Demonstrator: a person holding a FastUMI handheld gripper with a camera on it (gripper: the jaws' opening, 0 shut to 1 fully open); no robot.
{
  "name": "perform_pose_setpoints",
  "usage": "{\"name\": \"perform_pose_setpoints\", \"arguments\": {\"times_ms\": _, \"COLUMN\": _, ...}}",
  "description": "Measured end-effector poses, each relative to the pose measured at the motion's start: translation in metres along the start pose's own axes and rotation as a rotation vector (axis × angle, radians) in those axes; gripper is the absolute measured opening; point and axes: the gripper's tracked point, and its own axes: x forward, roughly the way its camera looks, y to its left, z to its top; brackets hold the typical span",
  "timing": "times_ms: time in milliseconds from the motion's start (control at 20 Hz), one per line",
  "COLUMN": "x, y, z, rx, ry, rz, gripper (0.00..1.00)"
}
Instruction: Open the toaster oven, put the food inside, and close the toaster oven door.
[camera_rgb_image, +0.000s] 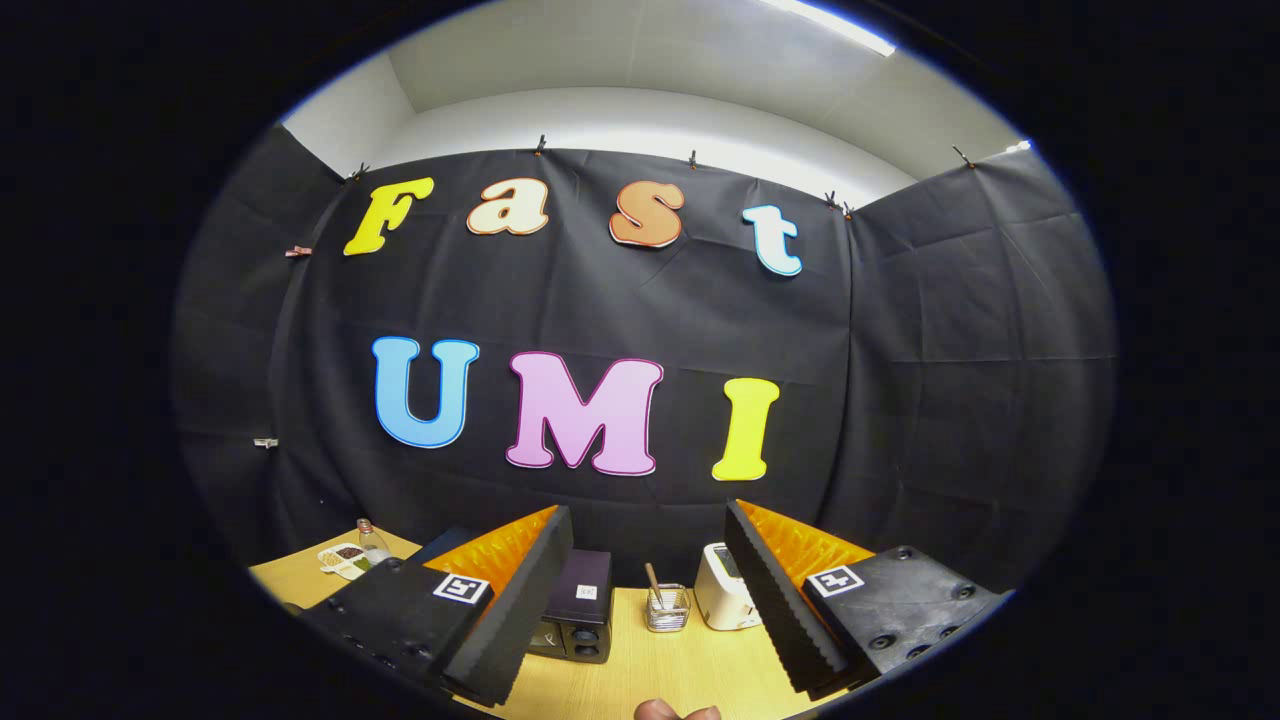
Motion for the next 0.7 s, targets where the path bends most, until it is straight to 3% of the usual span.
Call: {"name": "perform_pose_setpoints", "arguments": {"times_ms": 700, "x": -0.0012, "y": -0.0073, "z": 0.0007, "rx": 0.003, "ry": -0.003, "rz": -0.01, "gripper": 0.99}}
